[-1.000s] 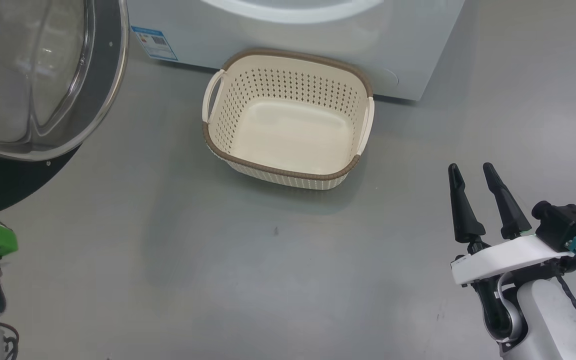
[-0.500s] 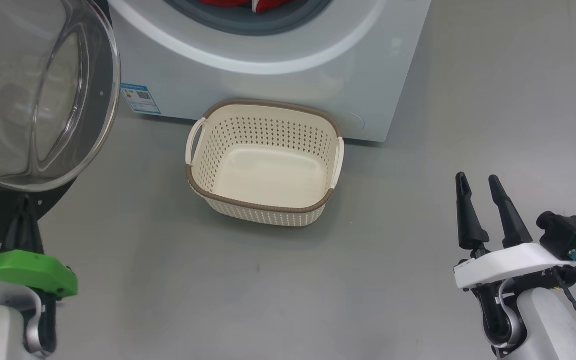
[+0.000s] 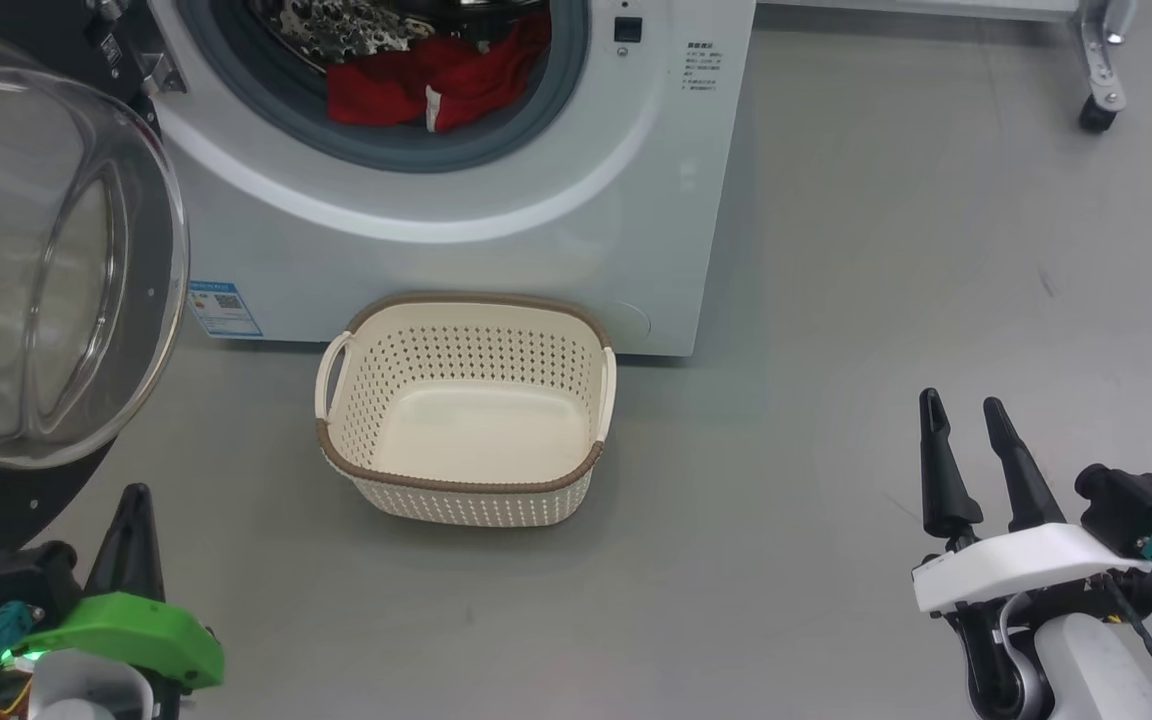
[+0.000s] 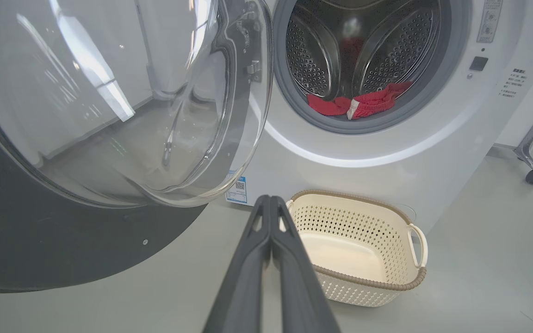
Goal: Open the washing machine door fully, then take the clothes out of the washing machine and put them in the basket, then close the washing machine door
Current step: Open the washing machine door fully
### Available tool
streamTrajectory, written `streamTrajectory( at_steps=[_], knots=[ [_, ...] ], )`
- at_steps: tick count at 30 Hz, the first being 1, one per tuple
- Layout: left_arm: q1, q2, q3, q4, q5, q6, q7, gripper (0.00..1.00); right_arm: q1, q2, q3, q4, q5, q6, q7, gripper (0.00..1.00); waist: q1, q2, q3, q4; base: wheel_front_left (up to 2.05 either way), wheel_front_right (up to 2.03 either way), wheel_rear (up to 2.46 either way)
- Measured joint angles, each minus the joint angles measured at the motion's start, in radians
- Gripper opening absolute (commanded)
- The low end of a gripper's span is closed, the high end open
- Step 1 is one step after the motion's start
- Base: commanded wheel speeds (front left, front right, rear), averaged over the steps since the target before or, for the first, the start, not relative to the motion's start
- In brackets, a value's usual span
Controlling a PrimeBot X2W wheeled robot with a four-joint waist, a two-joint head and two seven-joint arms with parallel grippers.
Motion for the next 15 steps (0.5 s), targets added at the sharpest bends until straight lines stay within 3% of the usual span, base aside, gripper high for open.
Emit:
streamTrajectory(
  at_steps=[15],
  knots=[
    [0.1,-0.056,-0.05,-0.096,0.003,-0.005,-0.027,0.0,0.033,0.001,-0.004,-0.011,-0.002,0.0,-0.001,1.0,0.0,0.0,-0.07,-0.096,0.0,0.0,0.0]
  ],
)
